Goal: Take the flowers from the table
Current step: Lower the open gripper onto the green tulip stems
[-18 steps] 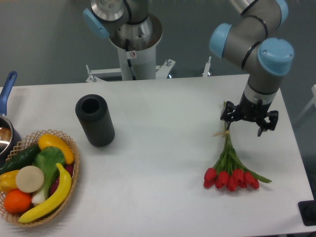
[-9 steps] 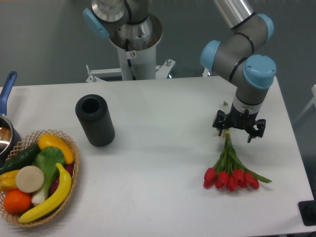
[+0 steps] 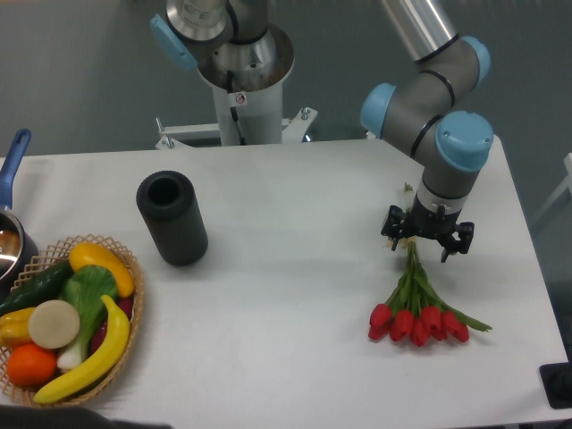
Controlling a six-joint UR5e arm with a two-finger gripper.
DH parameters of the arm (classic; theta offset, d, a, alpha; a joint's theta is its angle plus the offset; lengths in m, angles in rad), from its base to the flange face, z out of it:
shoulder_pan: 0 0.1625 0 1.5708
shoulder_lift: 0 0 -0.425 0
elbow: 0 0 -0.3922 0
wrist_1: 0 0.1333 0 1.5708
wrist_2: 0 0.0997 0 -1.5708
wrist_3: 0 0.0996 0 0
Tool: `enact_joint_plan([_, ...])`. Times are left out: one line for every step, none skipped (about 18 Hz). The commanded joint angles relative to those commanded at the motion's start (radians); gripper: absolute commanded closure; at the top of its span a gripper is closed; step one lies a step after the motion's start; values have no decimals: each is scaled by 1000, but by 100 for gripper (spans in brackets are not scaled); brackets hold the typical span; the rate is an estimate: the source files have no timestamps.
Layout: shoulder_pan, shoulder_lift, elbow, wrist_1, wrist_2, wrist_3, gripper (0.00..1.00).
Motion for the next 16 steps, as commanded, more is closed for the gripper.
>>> enact_joint_plan([0,-6,2,0,0,0,7])
enact_joint_plan([0,-14,3,0,2,0,8])
enact_joint_plan([0,-20,9,0,0,0,8])
enact_joint_plan([0,-25,14,0,0,0,8])
enact_joint_plan([0,-26,15,0,0,0,8])
enact_joint_plan([2,-28,14,0,0,0,8])
enact_joint_plan([2,-32,12,2,0,0,8])
enact_joint_plan([0,-34,11,2,0,0,10])
enact_joint_plan([0,-38,8,2,0,0,12])
enact_joint_plan([0,-38,6,2,0,0,14])
enact_joint_plan([0,-40,5,3,0,0,15])
enact_joint_plan([0,-41,3,3,0,0,17])
enact_joint_plan([0,-41,2,6,0,0,18])
enact_joint_plan([2,-41,0,8,0,0,19])
enact_joint_plan([0,-41,0,9,0,0,21])
enact_joint_plan([0,-41,0,9,0,0,27])
